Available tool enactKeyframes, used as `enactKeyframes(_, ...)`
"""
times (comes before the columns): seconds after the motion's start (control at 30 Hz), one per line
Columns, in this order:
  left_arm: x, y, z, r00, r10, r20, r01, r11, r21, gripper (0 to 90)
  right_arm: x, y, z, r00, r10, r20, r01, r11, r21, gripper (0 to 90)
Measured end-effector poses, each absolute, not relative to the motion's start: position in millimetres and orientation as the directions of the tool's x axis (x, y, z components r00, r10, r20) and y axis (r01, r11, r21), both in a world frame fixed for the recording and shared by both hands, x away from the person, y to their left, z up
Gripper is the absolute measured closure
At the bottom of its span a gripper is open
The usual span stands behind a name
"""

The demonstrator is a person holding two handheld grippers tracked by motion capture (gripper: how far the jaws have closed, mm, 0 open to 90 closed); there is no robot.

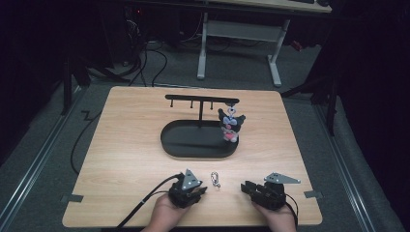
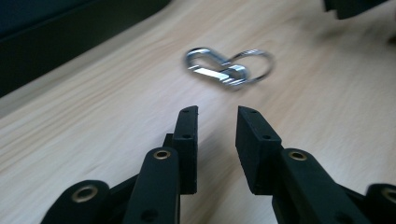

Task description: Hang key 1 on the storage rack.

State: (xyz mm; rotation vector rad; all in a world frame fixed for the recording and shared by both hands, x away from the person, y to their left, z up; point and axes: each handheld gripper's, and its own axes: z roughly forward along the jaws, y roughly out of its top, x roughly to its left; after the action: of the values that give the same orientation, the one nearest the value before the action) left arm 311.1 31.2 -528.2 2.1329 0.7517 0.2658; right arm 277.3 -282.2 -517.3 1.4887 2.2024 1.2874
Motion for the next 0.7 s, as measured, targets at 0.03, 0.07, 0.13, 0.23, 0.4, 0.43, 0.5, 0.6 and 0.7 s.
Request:
enactKeyframes(0.03,312.7,43.3,-526.7,0.785,0.616,-0.068,0.426,-0.457,0.780,69.9,277.7,-281.5,-517.7,-0.486,0.824,0.291,0.660,0.127,0.740,70.2)
enactKeyframes(0.07,313.9,52.8,-525.6,0.772,0.632,-0.063,0.430,-0.447,0.784,69.8,277.6,-280.3,-517.8,-0.484,0.825,0.291,0.663,0.129,0.737,70.1)
enactKeyframes(0.13,316.9,73.3,-522.7,0.747,0.662,-0.057,0.439,-0.429,0.789,69.2,277.8,-278.3,-518.5,-0.488,0.825,0.285,0.662,0.137,0.737,69.5)
enactKeyframes(0.23,320.8,102.8,-518.3,0.711,0.702,-0.034,0.440,-0.407,0.800,68.2,278.0,-275.6,-519.9,-0.492,0.826,0.273,0.660,0.150,0.736,69.0)
enactKeyframes(0.4,327.9,152.6,-514.1,0.651,0.759,-0.018,0.459,-0.375,0.806,67.3,277.6,-270.1,-521.6,-0.497,0.830,0.253,0.666,0.177,0.725,67.4)
enactKeyframes(0.43,328.5,160.7,-513.8,0.642,0.766,-0.020,0.462,-0.367,0.807,66.2,277.9,-268.5,-522.2,-0.497,0.830,0.254,0.669,0.179,0.721,66.4)
enactKeyframes(0.5,327.0,175.7,-514.9,0.613,0.789,-0.033,0.456,-0.320,0.830,64.3,279.2,-264.9,-523.1,-0.506,0.825,0.251,0.673,0.195,0.714,65.8)
enactKeyframes(0.6,325.2,186.4,-518.9,0.601,0.797,-0.053,0.455,-0.287,0.843,61.4,281.3,-256.9,-522.8,-0.504,0.833,0.228,0.687,0.227,0.690,66.0)
enactKeyframes(0.7,324.6,195.4,-521.0,0.595,0.798,-0.093,0.467,-0.249,0.849,59.5,286.9,-249.6,-519.2,-0.509,0.838,0.196,0.706,0.276,0.653,63.8)
